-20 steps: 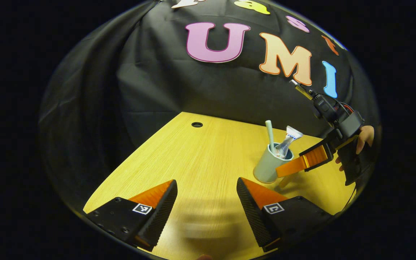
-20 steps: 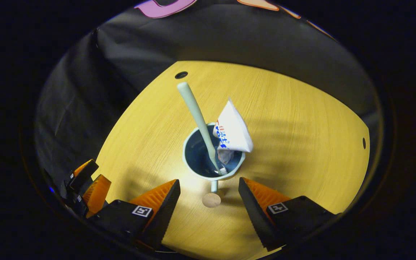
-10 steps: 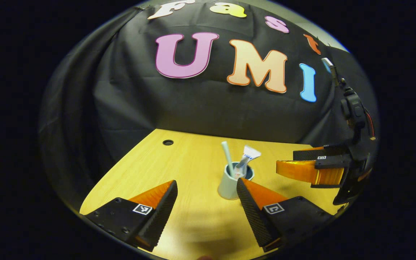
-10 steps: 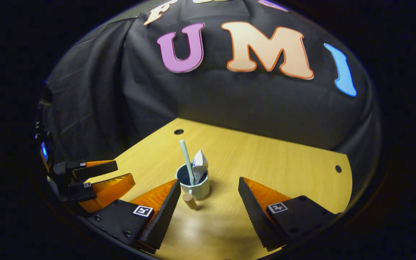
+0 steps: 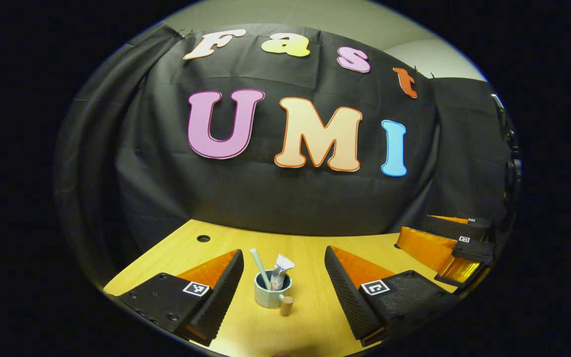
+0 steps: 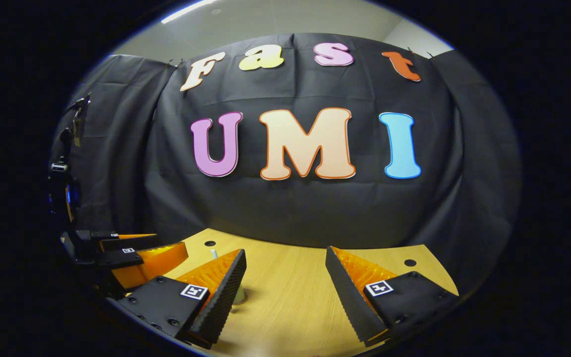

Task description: Put the toothbrush and toothpaste on the desktop into the cup, then pick up the cup and place it on the coaster on the desktop.

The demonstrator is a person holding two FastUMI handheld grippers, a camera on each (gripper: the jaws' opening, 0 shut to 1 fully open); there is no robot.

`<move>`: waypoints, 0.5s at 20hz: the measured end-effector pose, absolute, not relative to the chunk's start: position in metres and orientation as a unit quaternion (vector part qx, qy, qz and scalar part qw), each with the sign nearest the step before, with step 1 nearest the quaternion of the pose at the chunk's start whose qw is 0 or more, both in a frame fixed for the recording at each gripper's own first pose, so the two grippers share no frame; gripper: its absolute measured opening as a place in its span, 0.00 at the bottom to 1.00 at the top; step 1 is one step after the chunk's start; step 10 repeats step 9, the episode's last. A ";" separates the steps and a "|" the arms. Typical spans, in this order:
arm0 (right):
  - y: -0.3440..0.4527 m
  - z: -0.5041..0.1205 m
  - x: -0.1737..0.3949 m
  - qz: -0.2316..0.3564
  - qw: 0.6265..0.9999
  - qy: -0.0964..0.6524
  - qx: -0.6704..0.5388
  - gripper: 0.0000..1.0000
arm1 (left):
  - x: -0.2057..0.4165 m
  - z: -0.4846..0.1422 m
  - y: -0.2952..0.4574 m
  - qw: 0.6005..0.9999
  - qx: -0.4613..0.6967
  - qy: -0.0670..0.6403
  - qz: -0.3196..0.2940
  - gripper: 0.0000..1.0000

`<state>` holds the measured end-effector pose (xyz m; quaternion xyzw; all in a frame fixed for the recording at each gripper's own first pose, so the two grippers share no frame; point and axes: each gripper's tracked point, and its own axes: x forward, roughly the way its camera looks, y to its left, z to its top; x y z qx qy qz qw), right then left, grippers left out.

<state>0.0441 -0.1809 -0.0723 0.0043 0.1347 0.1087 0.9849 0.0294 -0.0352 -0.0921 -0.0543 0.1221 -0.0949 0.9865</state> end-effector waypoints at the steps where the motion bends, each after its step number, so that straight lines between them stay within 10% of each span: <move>1: -0.187 -0.070 0.044 0.104 0.986 0.133 0.010 0.99 | 0.028 -0.088 -0.037 0.987 -0.054 0.117 -0.093 0.94; 10: -0.209 -0.039 0.044 0.081 0.992 0.097 0.023 0.99 | 0.028 -0.063 -0.039 0.992 -0.046 0.085 -0.080 0.94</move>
